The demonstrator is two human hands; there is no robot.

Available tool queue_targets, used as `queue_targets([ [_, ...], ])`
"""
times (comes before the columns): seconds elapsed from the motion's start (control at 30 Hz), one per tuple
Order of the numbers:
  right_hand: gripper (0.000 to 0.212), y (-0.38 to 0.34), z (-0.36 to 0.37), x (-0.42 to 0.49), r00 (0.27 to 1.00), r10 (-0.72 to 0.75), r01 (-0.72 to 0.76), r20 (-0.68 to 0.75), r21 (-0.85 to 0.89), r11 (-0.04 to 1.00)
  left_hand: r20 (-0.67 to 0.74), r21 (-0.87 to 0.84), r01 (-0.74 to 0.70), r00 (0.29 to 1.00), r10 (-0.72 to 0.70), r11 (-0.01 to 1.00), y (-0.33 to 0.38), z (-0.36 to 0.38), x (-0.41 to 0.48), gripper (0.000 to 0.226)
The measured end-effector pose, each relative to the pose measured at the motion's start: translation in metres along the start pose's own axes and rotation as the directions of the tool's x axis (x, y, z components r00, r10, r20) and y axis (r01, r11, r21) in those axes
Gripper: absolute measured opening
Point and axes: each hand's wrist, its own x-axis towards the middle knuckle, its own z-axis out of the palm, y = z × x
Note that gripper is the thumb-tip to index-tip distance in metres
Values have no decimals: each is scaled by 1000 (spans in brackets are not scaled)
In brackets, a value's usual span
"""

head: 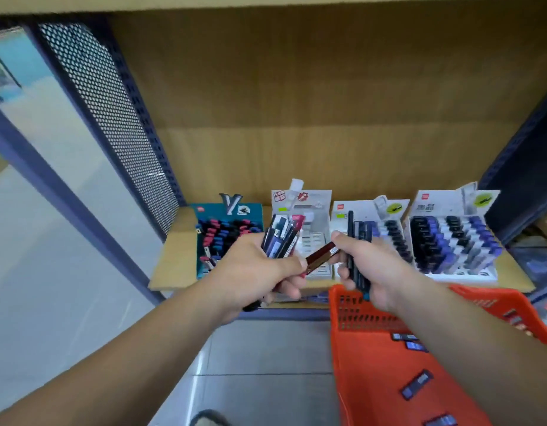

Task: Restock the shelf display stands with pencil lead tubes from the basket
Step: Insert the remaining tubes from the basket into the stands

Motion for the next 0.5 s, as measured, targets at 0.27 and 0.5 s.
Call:
queue_targets([
  [0.27, 26, 30, 103, 14, 958, -276, 284, 81, -434, 855, -218, -92, 15, 975, -35, 996, -39, -96, -3, 6],
  [0.5, 14, 34, 178, 6, 746, -424, 653, 513, -438, 618, -300, -176, 51, 948, -103, 983, -48, -147, 8, 14],
])
